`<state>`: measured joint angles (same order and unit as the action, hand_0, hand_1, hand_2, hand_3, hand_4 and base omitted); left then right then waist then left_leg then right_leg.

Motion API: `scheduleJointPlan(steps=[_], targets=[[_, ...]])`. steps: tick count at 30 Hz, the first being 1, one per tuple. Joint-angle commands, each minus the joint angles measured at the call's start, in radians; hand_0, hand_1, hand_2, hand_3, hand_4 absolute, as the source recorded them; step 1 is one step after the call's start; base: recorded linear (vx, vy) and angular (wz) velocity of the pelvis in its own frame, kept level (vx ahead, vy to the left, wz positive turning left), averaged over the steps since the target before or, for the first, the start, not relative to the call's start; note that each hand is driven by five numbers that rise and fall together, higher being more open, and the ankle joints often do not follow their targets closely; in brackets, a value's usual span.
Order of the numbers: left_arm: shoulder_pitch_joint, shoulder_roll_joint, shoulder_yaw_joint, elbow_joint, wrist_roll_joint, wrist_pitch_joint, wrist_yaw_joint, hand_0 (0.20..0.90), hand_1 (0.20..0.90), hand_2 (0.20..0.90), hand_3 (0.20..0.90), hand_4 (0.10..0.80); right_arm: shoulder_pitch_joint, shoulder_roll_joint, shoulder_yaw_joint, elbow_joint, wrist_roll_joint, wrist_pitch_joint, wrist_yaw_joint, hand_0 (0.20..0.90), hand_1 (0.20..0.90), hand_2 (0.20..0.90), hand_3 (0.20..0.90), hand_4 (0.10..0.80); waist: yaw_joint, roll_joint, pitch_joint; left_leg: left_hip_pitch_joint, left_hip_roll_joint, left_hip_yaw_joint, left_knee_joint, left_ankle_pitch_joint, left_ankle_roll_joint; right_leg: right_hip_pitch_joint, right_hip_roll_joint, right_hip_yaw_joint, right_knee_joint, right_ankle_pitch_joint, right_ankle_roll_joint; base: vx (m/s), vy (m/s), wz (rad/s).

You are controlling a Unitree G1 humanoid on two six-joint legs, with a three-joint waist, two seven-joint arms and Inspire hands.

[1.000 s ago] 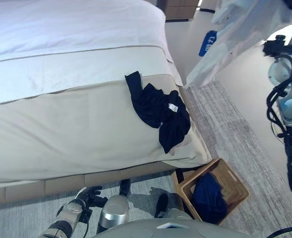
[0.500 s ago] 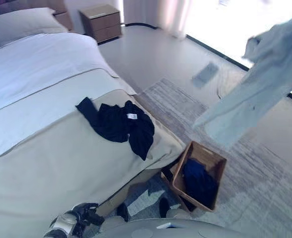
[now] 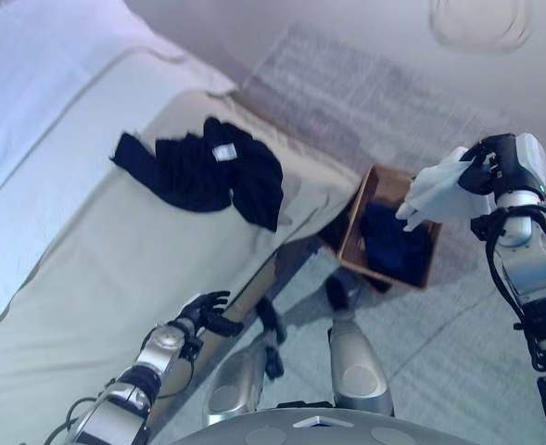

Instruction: Pick up the clothes from the bed and place them into the basket

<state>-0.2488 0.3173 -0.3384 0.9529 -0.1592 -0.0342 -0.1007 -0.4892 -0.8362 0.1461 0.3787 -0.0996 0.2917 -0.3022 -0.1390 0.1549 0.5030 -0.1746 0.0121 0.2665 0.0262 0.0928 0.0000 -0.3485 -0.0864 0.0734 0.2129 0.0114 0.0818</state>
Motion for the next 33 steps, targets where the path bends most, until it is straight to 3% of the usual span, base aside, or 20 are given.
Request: scheduleJointPlan(steps=[1,3,4,5,7,11,13,14,15,18,22,26,28,30,33], targets=[[0.030,0.027,-0.010,-0.033,-0.075,-0.050,0.036,0.900,0.900,0.900,0.900,0.800,-0.165,-0.022,0.007,-0.010,-0.084,0.008,-0.081,0.300,0.300,0.300,0.200,0.100,0.020,-0.001,0.012,-0.108,-0.030,-0.135,0.249,-0.192,0.002,-0.063,-0.015,-0.128,0.150,-0.112,-0.064,-0.087,-0.091,-0.02],[0.029,0.036,-0.009,-0.056,-0.099,-0.059,0.038,0.900,0.900,0.900,0.900,0.800,-0.178,-0.013,0.029,0.043,-0.076,0.053,-0.092,0.324,0.324,0.324,0.227,0.127,0.029,0.020,0.017,-0.169,-0.035,-0.137,0.278,-0.185,-0.001,-0.124,-0.018,-0.138,0.197,-0.130,-0.075,-0.071,-0.124,0.08],[0.030,0.041,-0.009,-0.067,-0.106,-0.064,0.035,0.900,0.900,0.900,0.900,0.800,-0.184,-0.009,0.036,0.072,-0.081,0.067,-0.096,0.801,0.801,0.801,0.785,0.685,0.033,0.028,0.017,-0.197,-0.038,-0.138,0.293,-0.185,-0.002,-0.151,-0.019,-0.140,0.218,-0.138,-0.080,-0.057,-0.141,0.12],[0.030,0.048,-0.009,-0.080,-0.111,-0.070,0.028,0.900,0.900,0.900,0.900,0.800,-0.195,-0.009,0.044,0.111,-0.076,0.076,-0.110,0.900,0.900,0.900,0.900,0.800,0.039,0.038,0.017,-0.225,-0.041,-0.140,0.307,-0.184,-0.002,-0.182,-0.020,-0.140,0.239,-0.146,-0.086,-0.048,-0.129,0.18],[0.024,0.065,-0.013,-0.098,-0.114,-0.077,0.007,0.900,0.900,0.900,0.900,0.800,-0.222,-0.007,0.059,0.190,-0.076,0.124,-0.121,0.900,0.900,0.900,0.900,0.800,0.049,0.056,0.017,-0.271,-0.046,-0.142,0.324,-0.181,-0.001,-0.232,-0.021,-0.140,0.269,-0.157,-0.094,-0.027,-0.102,0.21],[0.028,0.065,-0.032,-0.125,-0.118,-0.069,0.009,0.900,0.900,0.900,0.900,0.800,-0.244,-0.004,0.081,0.292,-0.042,0.134,-0.146,0.900,0.900,0.900,0.900,0.800,0.062,0.072,0.017,-0.283,-0.049,-0.149,0.329,-0.198,-0.006,-0.249,-0.022,-0.146,0.298,-0.194,-0.095,0.053,-0.029,0.18],[0.032,0.066,-0.042,-0.140,-0.121,-0.073,0.006,0.900,0.900,0.900,0.900,0.800,-0.248,-0.006,0.084,0.320,-0.006,0.126,-0.158,0.900,0.900,0.900,0.900,0.800,0.073,0.081,0.017,-0.303,-0.045,-0.147,0.298,-0.152,-0.004,-0.264,-0.019,-0.159,0.271,-0.158,-0.106,-0.019,0.018,0.20],[0.038,0.066,-0.046,-0.140,-0.122,-0.073,0.004,0.900,0.900,0.900,0.900,0.800,-0.240,-0.004,0.084,0.318,-0.005,0.131,-0.157,0.900,0.900,0.900,0.900,0.800,0.073,0.080,0.017,-0.284,-0.048,-0.155,0.300,-0.175,-0.010,-0.246,-0.018,-0.153,0.280,-0.187,-0.099,-0.052,0.037,0.11],[0.041,0.064,-0.046,-0.143,-0.123,-0.077,0.005,0.900,0.900,0.900,0.900,0.800,-0.236,-0.006,0.078,0.306,0.004,0.132,-0.159,0.900,0.900,0.900,0.900,0.800,0.074,0.081,0.017,-0.295,-0.044,-0.148,0.281,-0.144,-0.005,-0.255,-0.015,-0.160,0.258,-0.154,-0.106,0.040,0.053,0.10],[0.063,0.055,-0.040,-0.155,-0.123,-0.078,0.011,0.900,0.900,0.900,0.900,0.800,-0.198,-0.015,0.039,0.262,0.038,0.107,-0.166,0.900,0.900,0.900,0.900,0.800,0.072,0.073,0.017,-0.264,-0.039,-0.151,0.222,-0.120,-0.010,-0.228,-0.005,-0.161,0.217,-0.138,-0.100,0.002,0.092,0.10],[0.090,0.053,-0.014,-0.151,-0.132,-0.066,0.016,0.900,0.900,0.900,0.900,0.800,-0.104,-0.015,-0.050,0.027,-0.032,0.073,-0.190,0.900,0.900,0.900,0.900,0.800,0.058,0.041,0.017,-0.190,-0.032,-0.159,0.137,-0.097,-0.016,-0.159,0.012,-0.156,0.146,-0.112,-0.086,0.060,0.125,0.05],[0.105,0.047,0.040,-0.125,-0.146,-0.049,0.016,0.900,0.900,0.900,0.900,0.800,-0.023,0.019,-0.107,-0.245,-0.137,0.081,-0.117,0.900,0.900,0.900,0.900,0.800,0.044,-0.011,0.017,-0.108,-0.027,-0.160,0.065,-0.082,-0.022,-0.073,0.019,-0.153,0.063,-0.077,-0.060,0.057,0.159,0.07],[0.109,0.044,0.060,-0.109,-0.144,-0.038,0.016,0.900,0.900,0.900,0.900,0.800,-0.010,0.024,-0.112,-0.327,-0.176,0.082,-0.061,0.900,0.900,0.900,0.900,0.800,0.047,-0.037,0.010,-0.076,-0.026,-0.163,0.045,-0.082,-0.023,-0.035,0.018,-0.157,0.029,-0.062,-0.050,0.049,0.136,0.08],[0.118,0.046,0.083,-0.076,-0.141,-0.028,0.012,0.900,0.900,0.900,0.900,0.800,-0.008,0.014,-0.093,-0.380,-0.227,0.103,0.069,0.900,0.900,0.900,0.900,0.800,0.063,-0.072,-0.022,-0.055,-0.026,-0.167,0.030,-0.088,-0.023,0.003,0.014,-0.166,-0.014,-0.045,-0.039,0.069,0.136,0.16],[0.141,0.054,0.094,-0.056,-0.144,-0.015,0.010,0.900,0.900,0.900,0.900,0.800,-0.016,-0.018,-0.062,-0.402,-0.173,0.076,0.181,0.900,0.900,0.900,0.900,0.800,0.097,-0.112,-0.062,-0.022,-0.027,-0.185,0.017,-0.098,-0.018,0.064,0.006,-0.184,-0.065,-0.027,-0.028,0.102,0.114,0.31]])
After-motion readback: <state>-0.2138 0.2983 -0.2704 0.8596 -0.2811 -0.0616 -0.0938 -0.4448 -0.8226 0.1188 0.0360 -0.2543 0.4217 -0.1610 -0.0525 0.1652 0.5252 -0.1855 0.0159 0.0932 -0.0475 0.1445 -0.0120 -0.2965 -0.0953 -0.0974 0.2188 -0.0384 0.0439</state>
